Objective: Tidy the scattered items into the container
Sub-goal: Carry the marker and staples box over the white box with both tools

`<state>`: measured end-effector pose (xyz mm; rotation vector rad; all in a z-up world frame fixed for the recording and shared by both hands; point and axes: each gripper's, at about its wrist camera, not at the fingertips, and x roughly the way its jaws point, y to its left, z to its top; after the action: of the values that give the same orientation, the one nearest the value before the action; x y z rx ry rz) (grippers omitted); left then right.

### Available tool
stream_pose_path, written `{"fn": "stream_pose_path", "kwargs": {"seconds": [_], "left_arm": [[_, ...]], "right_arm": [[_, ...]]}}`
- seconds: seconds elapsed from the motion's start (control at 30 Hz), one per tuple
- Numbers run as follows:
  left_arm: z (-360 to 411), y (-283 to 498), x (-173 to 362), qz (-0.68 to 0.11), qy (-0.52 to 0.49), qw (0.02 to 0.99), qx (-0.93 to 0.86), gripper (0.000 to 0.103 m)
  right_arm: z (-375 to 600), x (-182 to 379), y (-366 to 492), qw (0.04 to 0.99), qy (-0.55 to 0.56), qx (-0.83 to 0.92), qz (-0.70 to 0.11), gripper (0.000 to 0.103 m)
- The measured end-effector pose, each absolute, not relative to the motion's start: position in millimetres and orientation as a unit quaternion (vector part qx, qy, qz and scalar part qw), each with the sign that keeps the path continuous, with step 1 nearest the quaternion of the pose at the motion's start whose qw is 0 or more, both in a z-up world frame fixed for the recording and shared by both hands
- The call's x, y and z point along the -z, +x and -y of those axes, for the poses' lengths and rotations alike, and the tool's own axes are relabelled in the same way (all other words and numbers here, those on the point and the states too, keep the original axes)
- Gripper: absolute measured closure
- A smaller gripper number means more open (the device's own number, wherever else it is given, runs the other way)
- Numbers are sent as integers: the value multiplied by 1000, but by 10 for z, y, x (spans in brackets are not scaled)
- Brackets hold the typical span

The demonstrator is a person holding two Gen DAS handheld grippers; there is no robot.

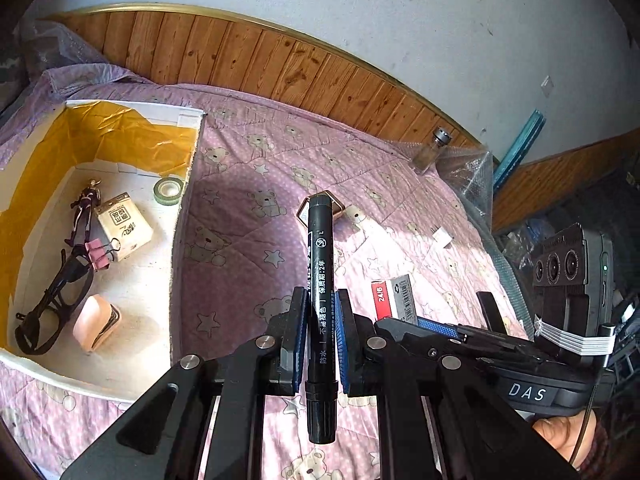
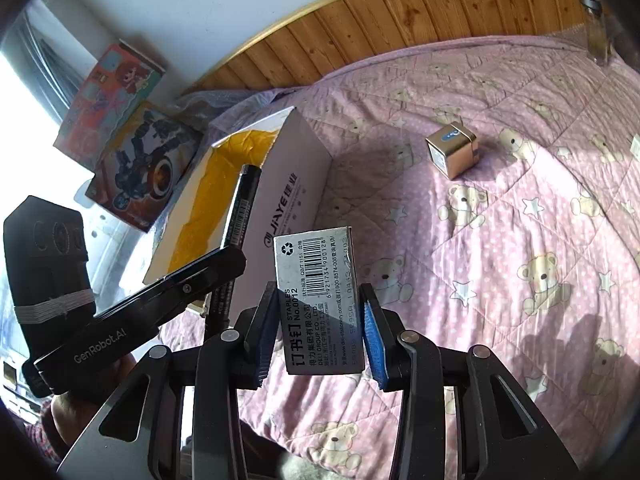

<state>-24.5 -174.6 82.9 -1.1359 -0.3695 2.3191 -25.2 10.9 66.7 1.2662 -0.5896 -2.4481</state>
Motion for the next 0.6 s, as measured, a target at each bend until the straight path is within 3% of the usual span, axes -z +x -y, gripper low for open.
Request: {"fn": "stream_pose_path", "kwargs": {"seconds": [0.6], "left_arm": [[2626,-275,-743,213,-410,221,-859,89]], "right_arm": [[645,-877,-433,196,449,857,159,62]]}}
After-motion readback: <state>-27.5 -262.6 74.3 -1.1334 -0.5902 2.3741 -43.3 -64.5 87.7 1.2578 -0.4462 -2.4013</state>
